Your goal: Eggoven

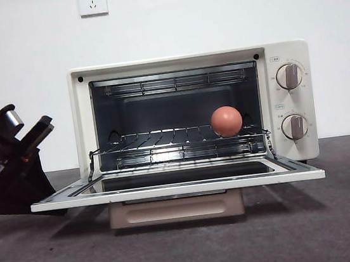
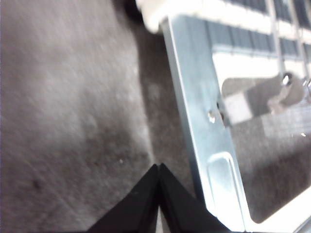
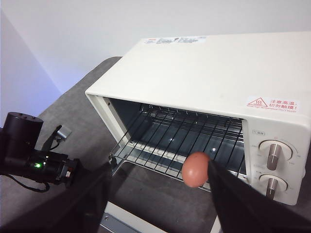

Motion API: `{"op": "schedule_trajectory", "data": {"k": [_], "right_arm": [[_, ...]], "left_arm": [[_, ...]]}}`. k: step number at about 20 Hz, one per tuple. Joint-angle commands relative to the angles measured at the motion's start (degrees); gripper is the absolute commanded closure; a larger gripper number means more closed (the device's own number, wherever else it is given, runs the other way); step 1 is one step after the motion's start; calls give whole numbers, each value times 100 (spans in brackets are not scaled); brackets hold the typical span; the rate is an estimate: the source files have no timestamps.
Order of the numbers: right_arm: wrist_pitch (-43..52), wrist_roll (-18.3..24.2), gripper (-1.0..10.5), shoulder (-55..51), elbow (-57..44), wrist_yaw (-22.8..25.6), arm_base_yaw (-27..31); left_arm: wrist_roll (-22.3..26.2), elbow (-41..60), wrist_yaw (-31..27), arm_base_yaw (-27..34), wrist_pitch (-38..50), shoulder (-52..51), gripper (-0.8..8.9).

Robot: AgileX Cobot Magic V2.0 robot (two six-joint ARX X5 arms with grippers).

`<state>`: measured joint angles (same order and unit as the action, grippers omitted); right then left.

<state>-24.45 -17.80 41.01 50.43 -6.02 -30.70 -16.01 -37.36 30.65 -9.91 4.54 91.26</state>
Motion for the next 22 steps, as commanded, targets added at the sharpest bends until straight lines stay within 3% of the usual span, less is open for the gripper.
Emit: {"op": "schedule_trajectory", "data": {"k": [1, 10, 22], "right_arm": [[28, 72, 627, 35, 66, 11, -35], [35, 72, 627, 37, 66, 39, -28], [35, 66, 628, 37, 66, 52, -28]], "left_arm": [[-26, -24, 177, -39, 114, 125, 807], [-289, -24, 1106, -37, 352, 127, 807], [-1663, -31, 1589, 92, 2129, 122, 807]]}}
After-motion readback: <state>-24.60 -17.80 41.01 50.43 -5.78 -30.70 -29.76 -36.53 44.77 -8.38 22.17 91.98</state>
